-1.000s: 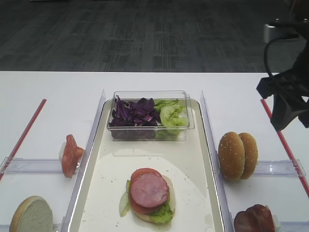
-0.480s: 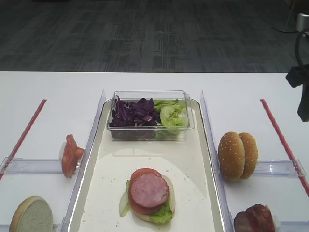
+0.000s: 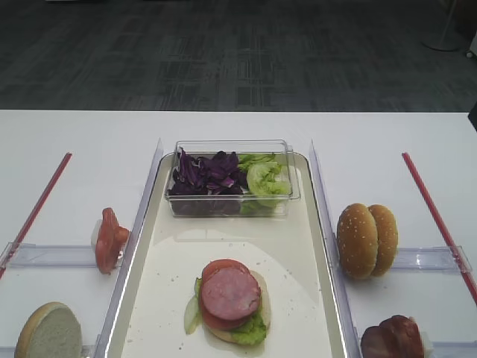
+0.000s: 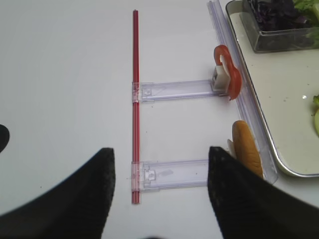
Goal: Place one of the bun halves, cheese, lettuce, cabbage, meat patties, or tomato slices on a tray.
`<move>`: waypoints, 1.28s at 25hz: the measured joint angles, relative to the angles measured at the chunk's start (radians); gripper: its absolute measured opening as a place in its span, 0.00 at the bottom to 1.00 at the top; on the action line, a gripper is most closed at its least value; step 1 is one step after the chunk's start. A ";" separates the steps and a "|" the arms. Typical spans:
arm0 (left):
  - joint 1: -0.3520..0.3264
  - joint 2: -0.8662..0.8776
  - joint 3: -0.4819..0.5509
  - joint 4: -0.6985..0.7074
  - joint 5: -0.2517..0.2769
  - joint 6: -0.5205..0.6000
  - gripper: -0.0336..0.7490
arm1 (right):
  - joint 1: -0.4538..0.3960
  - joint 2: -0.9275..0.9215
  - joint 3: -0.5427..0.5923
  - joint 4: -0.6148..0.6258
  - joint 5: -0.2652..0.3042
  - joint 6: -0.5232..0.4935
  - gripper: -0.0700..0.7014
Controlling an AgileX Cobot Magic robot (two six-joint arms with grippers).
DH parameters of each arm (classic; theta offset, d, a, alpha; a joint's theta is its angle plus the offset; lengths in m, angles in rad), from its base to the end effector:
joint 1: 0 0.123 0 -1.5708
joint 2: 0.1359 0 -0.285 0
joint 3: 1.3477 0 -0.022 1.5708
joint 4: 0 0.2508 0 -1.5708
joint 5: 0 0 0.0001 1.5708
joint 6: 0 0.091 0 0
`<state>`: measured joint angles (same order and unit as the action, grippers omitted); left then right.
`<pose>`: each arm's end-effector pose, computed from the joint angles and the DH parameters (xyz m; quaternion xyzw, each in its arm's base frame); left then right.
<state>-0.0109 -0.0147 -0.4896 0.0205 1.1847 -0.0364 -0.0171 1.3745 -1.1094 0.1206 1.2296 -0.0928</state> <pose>-0.0116 0.0019 0.2646 -0.0123 0.8828 -0.0009 0.4696 0.2485 0.0061 0.2956 -0.0222 0.9947 0.0537 0.0845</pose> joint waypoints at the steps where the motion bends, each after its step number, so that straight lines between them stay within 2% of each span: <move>1: 0.000 0.000 0.000 0.000 0.000 0.000 0.53 | -0.002 -0.004 0.014 0.000 0.000 0.000 0.62; 9: 0.000 0.000 0.000 0.000 0.000 0.000 0.53 | -0.002 -0.130 0.181 0.000 -0.002 -0.005 0.62; 18: 0.000 0.000 0.000 0.000 0.000 0.000 0.53 | -0.002 -0.267 0.343 0.015 -0.075 -0.003 0.62; 25: 0.000 0.000 0.000 0.000 0.000 0.000 0.53 | -0.002 -0.368 0.433 0.028 -0.102 -0.007 0.62; 29: 0.000 0.000 0.000 0.000 0.000 0.000 0.53 | -0.002 -0.461 0.515 0.050 -0.147 -0.007 0.62; 32: 0.000 0.000 0.000 0.000 0.000 0.000 0.53 | -0.002 -0.498 0.550 0.052 -0.154 -0.007 0.61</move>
<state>-0.0109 -0.0147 -0.4896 0.0205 1.1847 -0.0364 -0.0189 0.8767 -0.5592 0.1726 1.0760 -0.0994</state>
